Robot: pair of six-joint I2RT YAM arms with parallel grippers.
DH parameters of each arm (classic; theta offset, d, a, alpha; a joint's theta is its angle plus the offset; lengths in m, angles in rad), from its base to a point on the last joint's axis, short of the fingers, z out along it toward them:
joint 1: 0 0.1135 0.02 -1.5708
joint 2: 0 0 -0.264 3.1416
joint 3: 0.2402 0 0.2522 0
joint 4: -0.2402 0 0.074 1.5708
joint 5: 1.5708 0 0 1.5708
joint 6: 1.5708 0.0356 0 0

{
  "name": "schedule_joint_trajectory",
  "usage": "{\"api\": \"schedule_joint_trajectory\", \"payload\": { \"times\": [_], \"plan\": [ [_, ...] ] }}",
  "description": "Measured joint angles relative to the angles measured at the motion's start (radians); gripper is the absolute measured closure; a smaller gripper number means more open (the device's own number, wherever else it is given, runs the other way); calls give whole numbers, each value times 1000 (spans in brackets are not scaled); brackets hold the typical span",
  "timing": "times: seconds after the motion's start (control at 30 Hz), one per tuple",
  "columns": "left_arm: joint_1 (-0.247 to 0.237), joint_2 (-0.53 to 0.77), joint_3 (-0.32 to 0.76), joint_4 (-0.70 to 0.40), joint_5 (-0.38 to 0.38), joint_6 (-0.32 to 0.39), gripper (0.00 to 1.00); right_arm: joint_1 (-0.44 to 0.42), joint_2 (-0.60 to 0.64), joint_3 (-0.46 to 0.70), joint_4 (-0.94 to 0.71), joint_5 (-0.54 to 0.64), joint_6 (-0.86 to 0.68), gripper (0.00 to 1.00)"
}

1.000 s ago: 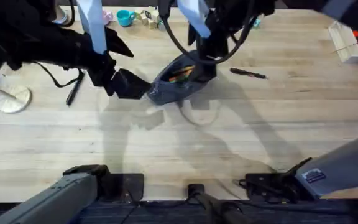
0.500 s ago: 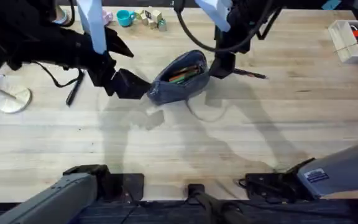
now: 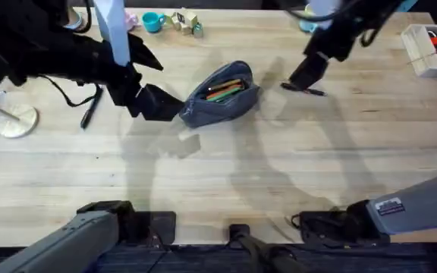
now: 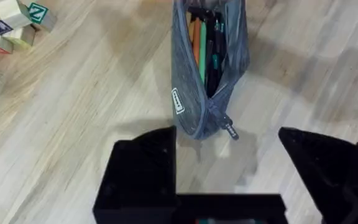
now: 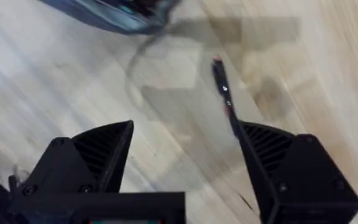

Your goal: Unzip the bag, pick up the pens from the table one at a time and place them inside, then zip the bag closed.

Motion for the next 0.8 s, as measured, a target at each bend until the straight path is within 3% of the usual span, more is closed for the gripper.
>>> {"api": "schedule_joint_trajectory", "payload": {
  "times": [0.03,0.27,0.8],
  "plan": [
    [0,0,0,-3,0,0,8,-78,0,0,14,-12,-4,6],
    [0,0,0,-4,0,0,7,-189,0,0,18,-26,-38,6],
    [0,0,0,-7,0,0,7,-201,0,0,18,-27,-117,6]
  ]
}}
